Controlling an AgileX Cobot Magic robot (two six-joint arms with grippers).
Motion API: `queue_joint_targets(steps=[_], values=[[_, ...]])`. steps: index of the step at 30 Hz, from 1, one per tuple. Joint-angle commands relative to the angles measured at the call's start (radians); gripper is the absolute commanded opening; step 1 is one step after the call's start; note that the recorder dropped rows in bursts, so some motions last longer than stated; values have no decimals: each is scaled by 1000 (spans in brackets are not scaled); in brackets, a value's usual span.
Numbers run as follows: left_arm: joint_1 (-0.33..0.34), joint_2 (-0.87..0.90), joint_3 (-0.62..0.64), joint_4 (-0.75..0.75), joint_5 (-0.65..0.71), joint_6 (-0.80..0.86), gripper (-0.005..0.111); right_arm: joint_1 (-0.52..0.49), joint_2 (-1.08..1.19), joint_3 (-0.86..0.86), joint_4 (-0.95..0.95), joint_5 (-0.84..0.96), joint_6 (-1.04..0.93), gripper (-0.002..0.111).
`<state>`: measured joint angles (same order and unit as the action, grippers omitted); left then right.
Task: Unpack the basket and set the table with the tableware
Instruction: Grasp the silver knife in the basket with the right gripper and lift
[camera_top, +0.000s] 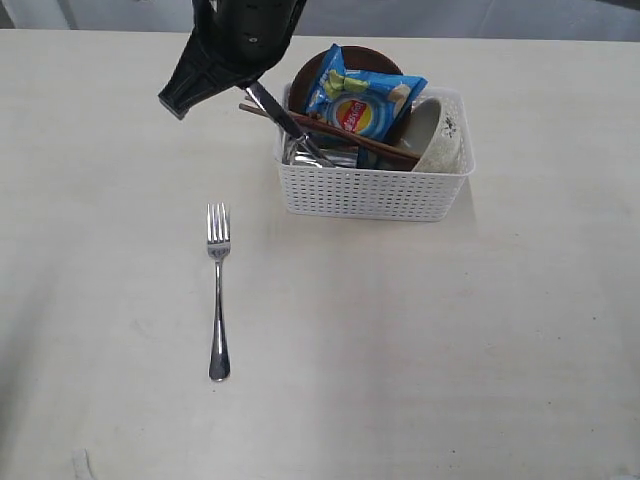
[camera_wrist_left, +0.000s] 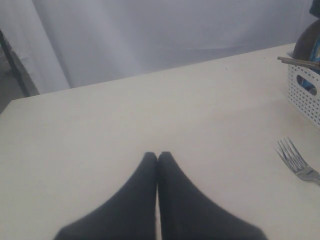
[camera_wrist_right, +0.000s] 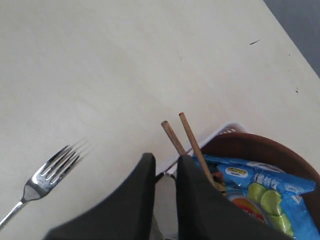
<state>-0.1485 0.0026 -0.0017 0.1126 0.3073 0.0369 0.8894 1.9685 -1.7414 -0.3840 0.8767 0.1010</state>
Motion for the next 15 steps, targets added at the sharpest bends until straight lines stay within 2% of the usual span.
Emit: queue_joint_targets(steps=[1, 15], values=[[5, -3, 2, -14, -8, -3, 0, -1, -13, -37, -7, 2, 11, 0], [5, -3, 2, -14, -8, -3, 0, 4, -13, -194, 6, 102, 19, 0]])
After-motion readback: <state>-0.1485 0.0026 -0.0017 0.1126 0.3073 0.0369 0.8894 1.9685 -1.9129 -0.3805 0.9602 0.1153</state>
